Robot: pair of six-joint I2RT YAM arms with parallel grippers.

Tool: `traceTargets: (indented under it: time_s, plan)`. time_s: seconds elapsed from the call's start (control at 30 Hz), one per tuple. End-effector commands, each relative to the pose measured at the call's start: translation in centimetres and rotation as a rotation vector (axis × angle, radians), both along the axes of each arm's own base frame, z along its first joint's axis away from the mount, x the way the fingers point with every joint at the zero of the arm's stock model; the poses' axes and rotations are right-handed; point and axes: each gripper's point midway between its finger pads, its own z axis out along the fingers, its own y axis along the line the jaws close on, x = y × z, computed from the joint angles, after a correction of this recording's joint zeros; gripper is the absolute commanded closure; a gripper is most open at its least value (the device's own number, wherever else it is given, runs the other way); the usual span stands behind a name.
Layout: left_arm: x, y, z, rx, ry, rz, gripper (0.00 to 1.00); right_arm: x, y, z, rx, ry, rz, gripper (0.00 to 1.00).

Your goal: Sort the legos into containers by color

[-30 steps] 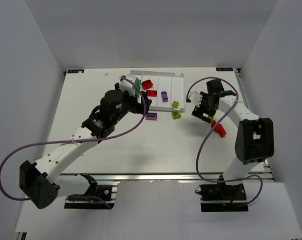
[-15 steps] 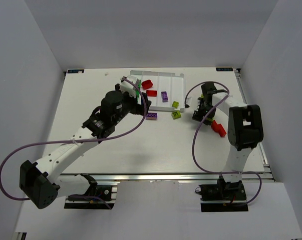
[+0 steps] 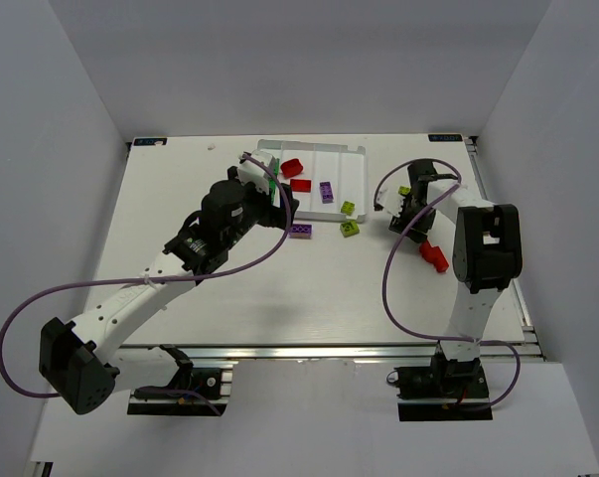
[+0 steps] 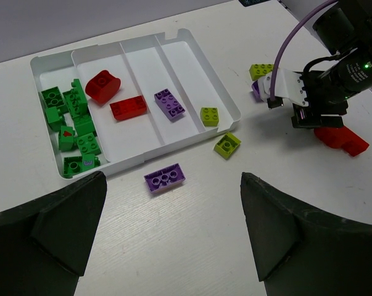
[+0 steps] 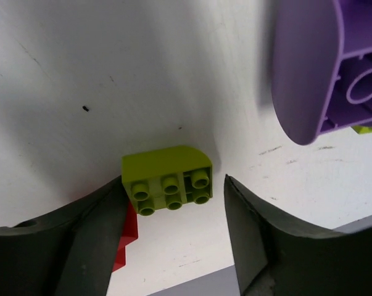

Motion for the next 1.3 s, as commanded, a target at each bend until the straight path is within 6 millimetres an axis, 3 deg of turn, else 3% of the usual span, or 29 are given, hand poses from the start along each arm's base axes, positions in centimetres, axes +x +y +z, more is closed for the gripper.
traceTargets:
  time_s: [0.0, 0.07, 0.17, 0.3, 0.5, 0.67, 0.9, 0.97, 1.0, 1.07, 1.1, 1.13, 1.17, 1.2, 1.23, 1.27]
  plan:
    - [0.0, 0.4, 0.3, 0.004, -0.017, 0.014, 0.02, -0.8, 0.6, -0.4, 0.029, 0.041, 0.065, 0.34]
    - [0.0, 0.6, 0.4, 0.003, -0.020, 0.018, 0.02, -1.0, 0.8, -0.6, 0.035, 0.053, 0.073, 0.38]
    - [0.0, 0.7, 0.4, 0.004, -0.022, 0.021, 0.02, -1.4, 1.6, -0.7, 0.084, 0.070, 0.084, 0.53]
    - [0.0, 0.8, 0.5, 0.002, -0.023, 0.026, 0.02, -1.9, 2.4, 0.0, 0.131, 0.062, 0.085, 0.84]
    - [0.0, 1.0, 0.9, -0.008, -0.033, 0.028, 0.02, -2.7, 5.0, 3.2, 0.251, 0.009, 0.070, 0.98]
    - [0.1, 1.2, 1.1, -0.012, -0.037, 0.037, 0.02, -3.3, 8.8, 7.1, 0.425, -0.040, 0.049, 1.00]
    - [0.1, 2.1, 1.6, -0.014, -0.057, 0.065, 0.02, 0.2, 14.5, 13.6, 0.706, -0.143, -0.083, 1.00]
    - [0.2, 2.3, 1.5, -0.012, -0.060, 0.075, 0.02, 1.6, 15.7, 14.6, 0.758, -0.153, -0.143, 1.00]
    - [0.2, 2.4, 1.5, -0.012, -0.061, 0.077, 0.02, 2.4, 16.3, 14.1, 0.770, -0.136, -0.169, 1.00]
    - [0.4, 2.8, 1.2, -0.006, -0.059, 0.101, 0.02, 4.3, 17.4, 15.9, 0.814, -0.170, -0.183, 1.00]
    - [0.4, 2.9, 1.0, -0.006, -0.058, 0.106, 0.02, 5.0, 18.1, 15.1, 0.831, -0.139, -0.223, 1.00]
    - [0.4, 3.1, 0.8, -0.003, -0.058, 0.116, 0.02, 6.1, 18.7, 16.3, 0.857, -0.167, -0.216, 1.00]
    - [0.4, 3.1, 0.8, -0.004, -0.059, 0.116, 0.02, 6.6, 19.0, 16.2, 0.863, -0.162, -0.230, 0.99]
    - [0.4, 3.2, 0.8, -0.001, -0.059, 0.120, 0.02, 7.2, 19.7, 14.8, 0.856, -0.137, -0.244, 0.97]
    - [0.4, 3.2, 0.8, -0.001, -0.059, 0.120, 0.02, 8.3, 20.1, 15.8, 0.859, -0.162, -0.247, 0.96]
    - [0.4, 3.2, 0.8, 0.000, -0.058, 0.119, 0.02, 8.8, 20.3, 15.3, 0.845, -0.163, -0.255, 0.93]
